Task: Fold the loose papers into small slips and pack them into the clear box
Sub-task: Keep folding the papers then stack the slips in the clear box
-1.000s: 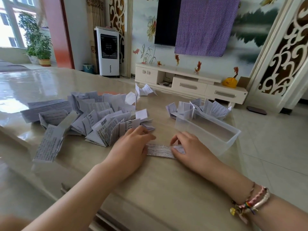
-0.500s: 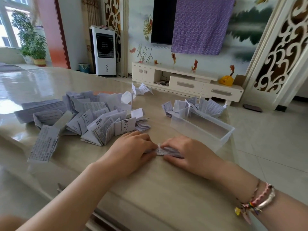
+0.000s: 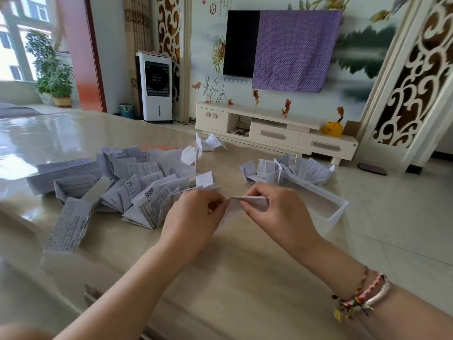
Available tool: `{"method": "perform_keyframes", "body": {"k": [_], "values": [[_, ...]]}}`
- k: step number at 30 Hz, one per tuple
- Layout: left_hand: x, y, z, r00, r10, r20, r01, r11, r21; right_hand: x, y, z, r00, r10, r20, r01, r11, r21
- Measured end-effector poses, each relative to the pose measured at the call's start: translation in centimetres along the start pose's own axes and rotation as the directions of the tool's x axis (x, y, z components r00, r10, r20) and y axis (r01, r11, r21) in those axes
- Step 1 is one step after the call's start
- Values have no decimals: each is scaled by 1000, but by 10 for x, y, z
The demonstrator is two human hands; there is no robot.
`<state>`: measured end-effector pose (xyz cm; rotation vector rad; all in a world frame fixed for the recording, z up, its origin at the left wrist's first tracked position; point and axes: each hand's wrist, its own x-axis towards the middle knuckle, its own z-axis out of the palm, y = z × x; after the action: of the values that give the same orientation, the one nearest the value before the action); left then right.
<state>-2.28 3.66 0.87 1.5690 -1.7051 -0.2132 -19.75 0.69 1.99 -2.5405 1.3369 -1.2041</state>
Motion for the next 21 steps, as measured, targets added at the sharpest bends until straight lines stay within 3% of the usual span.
{"method": "perform_keyframes", "body": {"k": [2, 3, 5, 7, 9, 12, 15, 18, 21], "values": [[6, 4, -2, 991, -130, -9, 123, 961, -248, 7, -3, 2, 998, -30, -56, 35, 995, 88], [8, 7, -3, 977, -211, 27, 204, 895, -396, 9, -3, 4, 996, -61, -62, 67, 993, 97], [10, 14, -7, 922, -347, 173, 370, 650, -664, 11, -3, 10, 990, -140, -23, 141, 987, 74], [11, 18, -10, 876, -389, 285, 448, 436, -780, 10, -4, 13, 981, -177, 80, 171, 982, 79], [10, 17, -14, 867, -370, 335, 461, 334, -822, 8, -5, 17, 967, -175, 187, 149, 978, 146], [6, 10, -19, 881, -365, 301, 440, 397, -805, 9, -8, 20, 957, -133, 258, 24, 923, 385], [0, 3, -30, 890, -395, 229, 421, 516, -746, 17, -15, 24, 984, 16, 177, -120, 794, 596], [-8, -12, -51, 891, -443, 103, 384, 611, -692, 29, -27, 34, 993, 82, 87, -116, 842, 527], [-14, -32, -72, 872, -488, -28, 353, 667, -656, 41, -45, 50, 993, 0, 117, -47, 918, 394]]}}
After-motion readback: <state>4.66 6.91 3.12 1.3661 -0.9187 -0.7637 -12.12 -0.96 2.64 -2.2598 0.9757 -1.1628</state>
